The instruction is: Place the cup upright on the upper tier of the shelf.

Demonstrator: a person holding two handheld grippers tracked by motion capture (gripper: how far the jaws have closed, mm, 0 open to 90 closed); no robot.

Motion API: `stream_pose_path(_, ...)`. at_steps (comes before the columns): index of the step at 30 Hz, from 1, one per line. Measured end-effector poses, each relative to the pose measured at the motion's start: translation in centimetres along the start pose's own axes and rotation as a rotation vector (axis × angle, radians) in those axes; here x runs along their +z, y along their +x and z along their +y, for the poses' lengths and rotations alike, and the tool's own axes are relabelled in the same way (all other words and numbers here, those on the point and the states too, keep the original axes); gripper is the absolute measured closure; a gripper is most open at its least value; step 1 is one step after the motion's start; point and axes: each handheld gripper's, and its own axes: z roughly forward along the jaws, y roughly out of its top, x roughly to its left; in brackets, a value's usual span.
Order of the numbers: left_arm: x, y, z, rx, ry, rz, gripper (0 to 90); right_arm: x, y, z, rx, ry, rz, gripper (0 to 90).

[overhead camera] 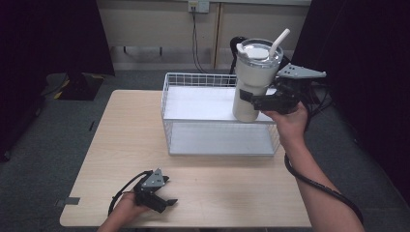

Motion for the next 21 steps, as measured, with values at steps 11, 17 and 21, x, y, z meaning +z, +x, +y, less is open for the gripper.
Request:
stream_pose_path(11,0.0,0.0,0.0,0.001,0.0,0.0,13.0,2.1,-0.6,0.0,0.017,0.006,-0.035,10.0)
stream_pose_path(17,0.0,0.0,0.0,0.0,0.0,0.0,13.0,2.8,-1.0,-0.2,0.018,0.004,-0.06,10.0)
stream_pose_path(21,0.0,0.0,0.0,0.001,0.001,0.0,13.0,3.2,-1.3,-0.3,0.012,0.015,-0.078,10.0)
